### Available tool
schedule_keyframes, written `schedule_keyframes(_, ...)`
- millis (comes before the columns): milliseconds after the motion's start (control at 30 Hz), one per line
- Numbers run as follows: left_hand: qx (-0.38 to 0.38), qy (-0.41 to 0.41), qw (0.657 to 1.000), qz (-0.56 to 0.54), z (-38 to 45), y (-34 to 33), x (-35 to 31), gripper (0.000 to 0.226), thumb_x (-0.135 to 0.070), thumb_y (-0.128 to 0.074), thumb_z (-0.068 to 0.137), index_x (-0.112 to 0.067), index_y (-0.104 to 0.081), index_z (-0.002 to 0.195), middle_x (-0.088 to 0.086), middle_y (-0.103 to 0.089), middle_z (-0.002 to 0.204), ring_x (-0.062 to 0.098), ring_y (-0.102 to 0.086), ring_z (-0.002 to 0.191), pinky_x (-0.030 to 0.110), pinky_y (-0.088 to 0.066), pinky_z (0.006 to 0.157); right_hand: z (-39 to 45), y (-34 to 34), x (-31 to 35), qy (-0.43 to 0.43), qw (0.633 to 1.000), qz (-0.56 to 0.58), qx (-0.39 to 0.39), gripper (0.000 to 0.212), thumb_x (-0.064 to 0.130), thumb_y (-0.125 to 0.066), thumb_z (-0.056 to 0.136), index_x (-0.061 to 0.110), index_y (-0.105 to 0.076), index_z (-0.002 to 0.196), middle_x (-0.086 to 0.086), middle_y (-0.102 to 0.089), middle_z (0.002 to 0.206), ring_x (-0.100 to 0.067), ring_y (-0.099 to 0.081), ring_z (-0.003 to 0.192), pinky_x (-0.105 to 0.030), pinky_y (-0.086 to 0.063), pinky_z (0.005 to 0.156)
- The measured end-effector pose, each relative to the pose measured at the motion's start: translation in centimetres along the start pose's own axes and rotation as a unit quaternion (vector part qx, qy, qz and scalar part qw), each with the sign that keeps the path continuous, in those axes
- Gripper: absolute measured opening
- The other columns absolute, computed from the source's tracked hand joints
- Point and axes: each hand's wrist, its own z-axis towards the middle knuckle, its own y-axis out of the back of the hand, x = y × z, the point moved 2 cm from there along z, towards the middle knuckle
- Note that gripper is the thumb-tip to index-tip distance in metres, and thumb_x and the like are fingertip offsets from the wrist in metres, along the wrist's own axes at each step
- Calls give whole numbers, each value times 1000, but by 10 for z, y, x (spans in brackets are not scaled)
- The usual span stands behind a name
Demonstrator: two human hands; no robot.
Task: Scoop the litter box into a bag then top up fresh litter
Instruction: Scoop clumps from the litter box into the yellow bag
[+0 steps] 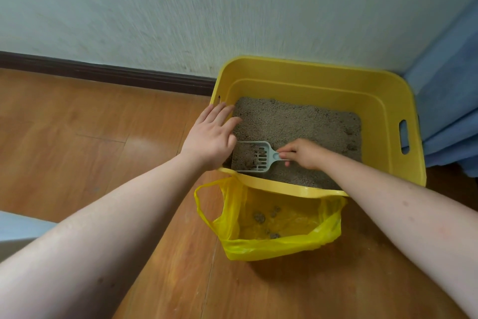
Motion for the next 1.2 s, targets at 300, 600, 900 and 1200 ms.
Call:
schedule_keyframes(300,-2,-3,1000,-9,0,-3,1,64,-37,-11,89,-21,-44,142,8,-31,157,23,-15,149,40,-3,123,-24,33,-16,-10,999,3,-53,27,30,-53,97,30,-63,122,12,-69,77,-9,-40,50,-23,-30,47)
schedule_keyframes(600,-3,-9,1000,-4,1,-4,2,60,-36,-15,91,-22,-44,142,8,-32,156,23,-16,149,40,-2,123,-54,32,-27,-36,995,52,-83,27,29,-54,96,28,-63,122,9,-71,78,-14,-50,59,-26,-39,55)
schedule_keyframes(900,-1,-10,1000,8,1,-5,2,63,-38,-12,90,-22,-44,142,8,-33,156,24,-18,148,40,-3,122,-84,35,-30,-34,990,48,-125,28,29,-55,96,28,-63,123,9,-70,76,-12,-44,52,-25,-34,48)
schedule_keyframes(1200,-12,-13,1000,6,-1,-6,3,65,-38,-11,89,-20,-46,141,9,-34,155,24,-18,148,38,-2,122,-145,37,-7,-1,986,89,-143,26,27,-57,95,35,-62,119,12,-70,80,0,-55,49,-10,-38,47)
